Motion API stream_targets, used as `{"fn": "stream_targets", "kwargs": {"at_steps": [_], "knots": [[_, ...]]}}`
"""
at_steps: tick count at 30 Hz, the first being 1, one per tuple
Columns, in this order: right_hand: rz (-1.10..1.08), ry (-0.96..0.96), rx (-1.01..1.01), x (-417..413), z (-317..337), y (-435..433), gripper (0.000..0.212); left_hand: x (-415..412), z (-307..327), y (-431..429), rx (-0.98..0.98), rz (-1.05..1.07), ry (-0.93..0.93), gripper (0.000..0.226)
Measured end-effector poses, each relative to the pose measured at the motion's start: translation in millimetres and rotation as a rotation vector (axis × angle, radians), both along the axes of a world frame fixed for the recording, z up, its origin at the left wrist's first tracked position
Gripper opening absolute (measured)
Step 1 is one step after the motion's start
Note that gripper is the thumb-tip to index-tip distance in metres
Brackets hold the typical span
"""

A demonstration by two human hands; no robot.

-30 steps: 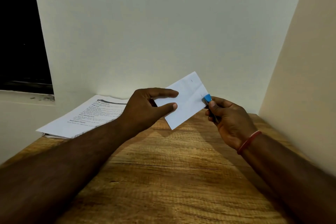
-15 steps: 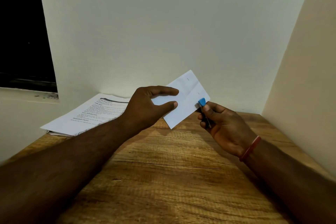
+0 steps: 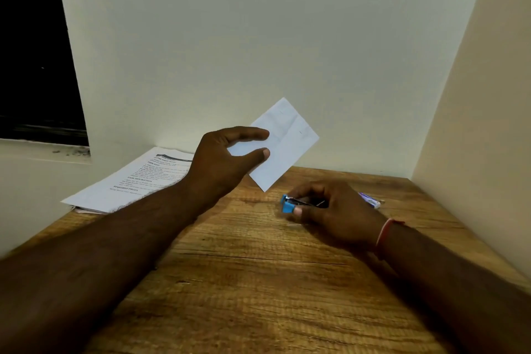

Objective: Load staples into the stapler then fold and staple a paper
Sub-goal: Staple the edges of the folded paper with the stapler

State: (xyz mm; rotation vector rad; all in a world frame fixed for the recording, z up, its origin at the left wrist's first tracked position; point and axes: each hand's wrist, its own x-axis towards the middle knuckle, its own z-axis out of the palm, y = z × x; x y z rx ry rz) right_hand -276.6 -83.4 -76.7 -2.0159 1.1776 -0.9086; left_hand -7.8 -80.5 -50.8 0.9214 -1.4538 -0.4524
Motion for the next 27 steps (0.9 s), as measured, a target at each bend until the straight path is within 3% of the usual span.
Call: {"fn": "stream_targets", "kwargs": {"at_steps": [3, 8, 10, 14, 19, 21, 25, 27], "knots": [[0.005, 0.273, -0.148, 3.7, -0.6, 1.7, 0.029, -0.3, -1.9, -5.0, 0.055, -0.046, 0.109, 0.031], [-0.027, 0.325, -0.128, 4.1, -0.8, 1.4, 0.027, -3.6, -3.5, -9.7, 0.188, -0.172, 0.301, 0.03], [-0.031, 0.2, -0.085, 4.3, -2.7, 2.0, 0.03, -6.2, -3.0, -11.2, 0.252, -0.257, 0.358, 0.03], [0.027, -0.249, 0.033, 11.6, 0.8, 4.4, 0.031, -8.8, -4.7, -11.0, 0.308, -0.438, 0.37, 0.048], [0.037, -0.37, 0.025, 14.2, 7.3, 8.7, 0.038, -9.0, -10.0, -13.3, 0.289, -0.445, 0.267, 0.084], [0.034, -0.417, 0.058, 14.7, 8.2, 10.6, 0.042, -8.5, -10.2, -13.6, 0.275, -0.418, 0.24, 0.082], [0.037, -0.573, 0.209, 14.5, 11.0, 10.4, 0.025, -6.3, -8.8, -11.7, 0.257, -0.383, 0.205, 0.071], [0.044, -0.644, 0.292, 14.0, 13.9, 9.8, 0.027, -6.6, -7.4, -8.7, 0.244, -0.371, 0.177, 0.063]]}}
